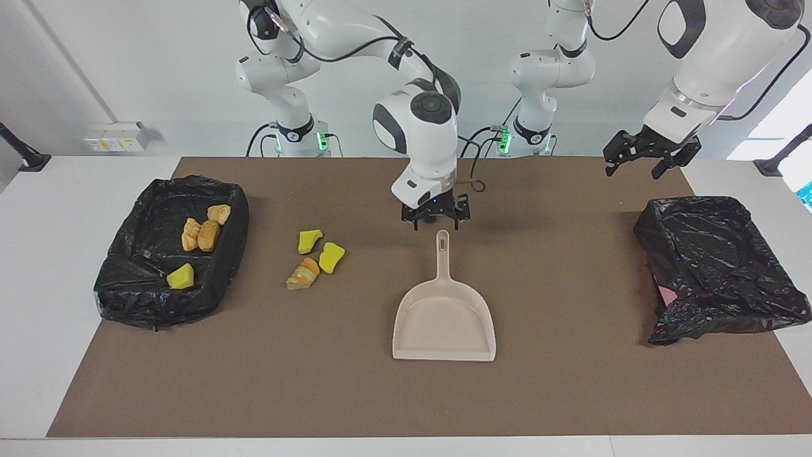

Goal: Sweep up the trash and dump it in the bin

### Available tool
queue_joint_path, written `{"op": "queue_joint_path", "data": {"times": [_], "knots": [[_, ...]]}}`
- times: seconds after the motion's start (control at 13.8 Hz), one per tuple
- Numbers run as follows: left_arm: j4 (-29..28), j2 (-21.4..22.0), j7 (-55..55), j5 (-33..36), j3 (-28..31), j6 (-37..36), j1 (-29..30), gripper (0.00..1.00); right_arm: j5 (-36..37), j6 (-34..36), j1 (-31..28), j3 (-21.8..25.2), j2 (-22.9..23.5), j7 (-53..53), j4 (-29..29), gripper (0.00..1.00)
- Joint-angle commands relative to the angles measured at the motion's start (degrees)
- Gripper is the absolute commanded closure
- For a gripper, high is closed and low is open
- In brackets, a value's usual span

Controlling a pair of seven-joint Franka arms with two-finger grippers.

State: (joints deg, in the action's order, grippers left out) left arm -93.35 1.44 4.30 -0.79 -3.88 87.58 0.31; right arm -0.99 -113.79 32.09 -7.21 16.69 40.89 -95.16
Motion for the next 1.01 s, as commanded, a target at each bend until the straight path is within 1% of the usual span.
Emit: {"op": "queue_joint_path", "data": {"times": [0.0, 0.07, 0.29, 0.36, 0.43, 0.58, 0.8, 0.94], "knots": [[-1.0, -0.2, 0.1, -0.6, -1.0, 1.9, -0.5, 0.00, -0.8, 0.9, 0.1, -1.9, -14.1, -1.0, -15.5, 0.00], [-1.2, -0.3, 0.1, -0.6, -1.2, 2.5, -0.6, 0.00, -2.1, 2.0, 0.1, -3.0, -16.1, -1.1, -17.9, 0.00], [-1.1, -2.6, 1.0, -0.6, -3.3, 4.5, -1.1, 0.00, -12.2, 1.5, 2.4, -3.6, -21.3, -3.3, -26.0, 0.00], [-1.2, -3.5, 1.0, -0.6, -3.9, 5.3, -1.3, 0.00, -14.6, 0.9, 3.4, -3.9, -22.0, -2.6, -28.0, 0.00], [-1.2, -4.5, 1.0, -0.5, -5.1, 6.0, -1.3, 0.00, -15.1, -0.1, 5.6, -3.9, -22.5, -1.6, -30.2, 0.00], [-1.2, -7.2, 1.0, -0.3, -7.3, 8.0, -1.2, 0.00, -15.3, -6.8, 7.5, -3.9, -22.7, 1.4, -35.7, 0.00], [-1.4, -10.9, 0.9, -0.4, -11.4, 11.6, -1.2, 0.00, -15.4, -16.3, 11.7, -4.0, -19.6, 4.9, -40.2, 0.00], [-1.4, -13.7, 0.5, -0.3, -14.6, 14.5, -1.3, 0.00, -15.4, -17.3, 12.4, -4.0, -19.5, 7.4, -41.9, 0.00]]}}
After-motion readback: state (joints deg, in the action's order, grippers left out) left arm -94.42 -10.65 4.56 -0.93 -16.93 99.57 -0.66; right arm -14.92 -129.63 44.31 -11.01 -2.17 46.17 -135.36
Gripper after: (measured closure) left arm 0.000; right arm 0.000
